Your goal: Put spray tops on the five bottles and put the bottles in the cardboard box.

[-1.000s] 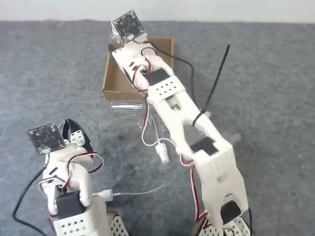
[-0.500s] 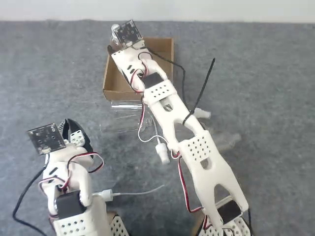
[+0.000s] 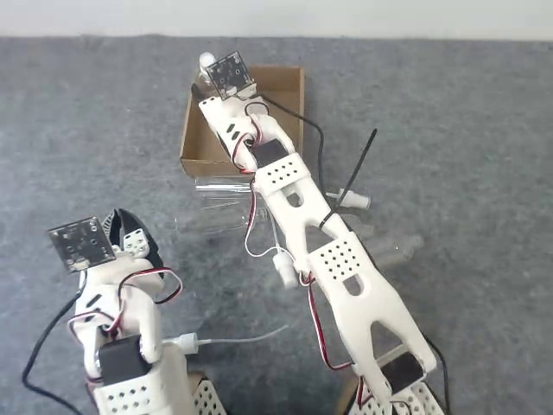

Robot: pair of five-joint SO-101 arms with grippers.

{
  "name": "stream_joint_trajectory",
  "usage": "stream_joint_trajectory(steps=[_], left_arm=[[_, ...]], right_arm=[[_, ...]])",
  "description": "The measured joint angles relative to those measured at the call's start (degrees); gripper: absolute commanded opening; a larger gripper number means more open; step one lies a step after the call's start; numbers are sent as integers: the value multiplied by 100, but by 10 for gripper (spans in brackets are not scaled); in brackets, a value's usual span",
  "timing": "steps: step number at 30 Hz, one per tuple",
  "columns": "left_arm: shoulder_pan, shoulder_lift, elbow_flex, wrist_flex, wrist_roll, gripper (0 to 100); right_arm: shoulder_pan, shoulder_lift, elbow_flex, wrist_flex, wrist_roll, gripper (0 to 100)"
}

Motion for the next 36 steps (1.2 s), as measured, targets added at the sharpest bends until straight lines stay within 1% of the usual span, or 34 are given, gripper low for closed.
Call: stream_joint_trajectory(steps=[9, 11, 14, 16, 28, 36], left_arm=[[0, 0, 0, 0, 0, 15], [0, 0, 0, 0, 0, 15], [0, 0, 0, 0, 0, 15], [0, 0, 0, 0, 0, 15], [0, 0, 0, 0, 0, 15], [0, 0, 0, 0, 0, 15]], right_arm=[[105, 0, 0, 114, 0, 12], [105, 0, 0, 114, 0, 41], [105, 0, 0, 114, 0, 125], [105, 0, 0, 114, 0, 157], [97, 0, 0, 105, 0, 162], [35, 0, 53, -88, 0, 164]])
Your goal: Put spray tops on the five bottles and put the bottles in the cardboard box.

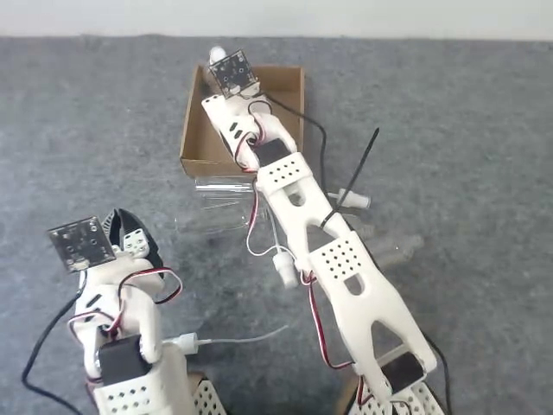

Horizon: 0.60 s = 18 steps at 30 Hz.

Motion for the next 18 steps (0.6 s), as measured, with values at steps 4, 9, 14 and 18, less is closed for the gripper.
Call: stream_joint_trajectory(steps=[4, 9, 14, 18], left_arm=[[0, 0, 0, 0, 0, 15], [0, 0, 0, 0, 0, 15], [0, 0, 0, 0, 0, 15], [0, 0, 0, 0, 0, 15]], right_arm=[[-44, 0, 35, 0, -9, 178], [-44, 0, 35, 70, -9, 224], [-44, 0, 35, 220, -18, 226], [-44, 0, 35, 264, -18, 224]])
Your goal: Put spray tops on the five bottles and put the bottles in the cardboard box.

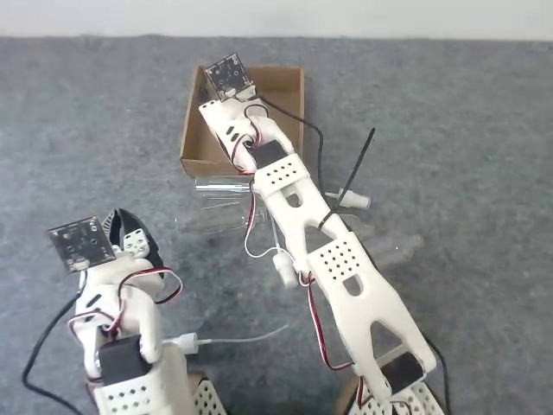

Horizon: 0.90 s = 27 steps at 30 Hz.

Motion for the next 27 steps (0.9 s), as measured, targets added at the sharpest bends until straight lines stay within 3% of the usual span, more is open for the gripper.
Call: stream_joint_trajectory(steps=[8, 18, 27], left_arm=[[0, 0, 0, 0, 0, 15], [0, 0, 0, 0, 0, 15], [0, 0, 0, 0, 0, 15]], right_arm=[[0, 0, 0, 0, 0, 217], [-9, -290, 0, 738, 18, 61], [-9, -413, 0, 1116, 800, 24]])
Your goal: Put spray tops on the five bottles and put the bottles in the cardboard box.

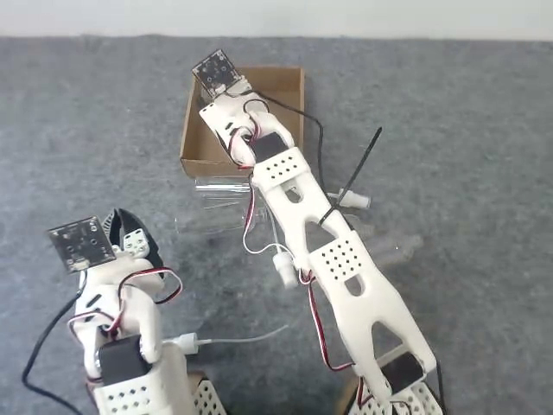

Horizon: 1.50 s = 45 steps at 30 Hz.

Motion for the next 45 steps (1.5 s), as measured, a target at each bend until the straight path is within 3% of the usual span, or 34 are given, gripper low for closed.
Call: stream_joint_trajectory(steps=[3, 12, 25, 45], left_arm=[[0, 0, 0, 0, 0, 15], [0, 0, 0, 0, -18, 15], [0, 0, 0, 0, -220, 15], [0, 0, 0, 0, -220, 15]], right_arm=[[0, -53, 0, 132, 35, 33], [0, -53, 0, 132, 53, 217], [-158, 229, 0, -870, 62, 221], [-158, 387, 0, -765, 62, 221]])
